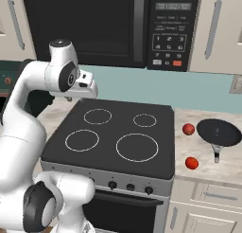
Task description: Place the pan on the rear left burner on the stove. Then place the tomato and the onion in the pan and turn on the rear left burner.
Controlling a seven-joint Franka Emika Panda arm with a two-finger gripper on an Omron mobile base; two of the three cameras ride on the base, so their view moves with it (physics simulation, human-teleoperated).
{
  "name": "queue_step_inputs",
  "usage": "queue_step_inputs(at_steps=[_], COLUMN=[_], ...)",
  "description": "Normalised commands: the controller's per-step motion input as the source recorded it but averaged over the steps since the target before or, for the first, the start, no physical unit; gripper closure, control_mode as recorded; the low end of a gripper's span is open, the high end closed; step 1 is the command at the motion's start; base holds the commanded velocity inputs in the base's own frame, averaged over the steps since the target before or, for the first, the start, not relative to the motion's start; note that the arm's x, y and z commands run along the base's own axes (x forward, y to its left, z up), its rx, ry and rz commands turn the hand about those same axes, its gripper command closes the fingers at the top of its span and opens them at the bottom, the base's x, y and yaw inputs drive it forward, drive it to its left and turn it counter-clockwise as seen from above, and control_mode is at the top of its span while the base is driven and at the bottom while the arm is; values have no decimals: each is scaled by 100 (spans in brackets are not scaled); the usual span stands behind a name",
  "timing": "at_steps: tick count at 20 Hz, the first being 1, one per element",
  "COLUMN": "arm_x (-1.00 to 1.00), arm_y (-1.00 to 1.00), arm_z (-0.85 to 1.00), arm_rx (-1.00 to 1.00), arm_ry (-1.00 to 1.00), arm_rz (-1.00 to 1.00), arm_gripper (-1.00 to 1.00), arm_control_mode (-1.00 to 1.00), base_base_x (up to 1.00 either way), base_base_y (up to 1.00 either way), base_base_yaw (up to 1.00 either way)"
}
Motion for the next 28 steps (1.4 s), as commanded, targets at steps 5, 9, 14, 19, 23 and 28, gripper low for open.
queue_step_inputs(at_steps=[5, 9, 14, 19, 23, 28], arm_x=[-16, -5, -1, 0, 1, 2], arm_y=[-4, -28, -43, -53, -55, -59], arm_z=[0, 0, 0, 0, 0, 0], arm_rx=[0, 0, 2, 1, 0, 0], arm_ry=[-4, -4, -2, 0, 2, 6], arm_rz=[0, 0, -1, -5, -9, -13], arm_gripper=[-100, -100, -100, -100, -100, -100], arm_control_mode=[-100, -100, -100, -100, -100, -100], base_base_x=[0, 0, 0, 0, 0, 0], base_base_y=[0, 0, 0, 0, 0, 0], base_base_yaw=[0, 0, 0, 0, 0, 0])
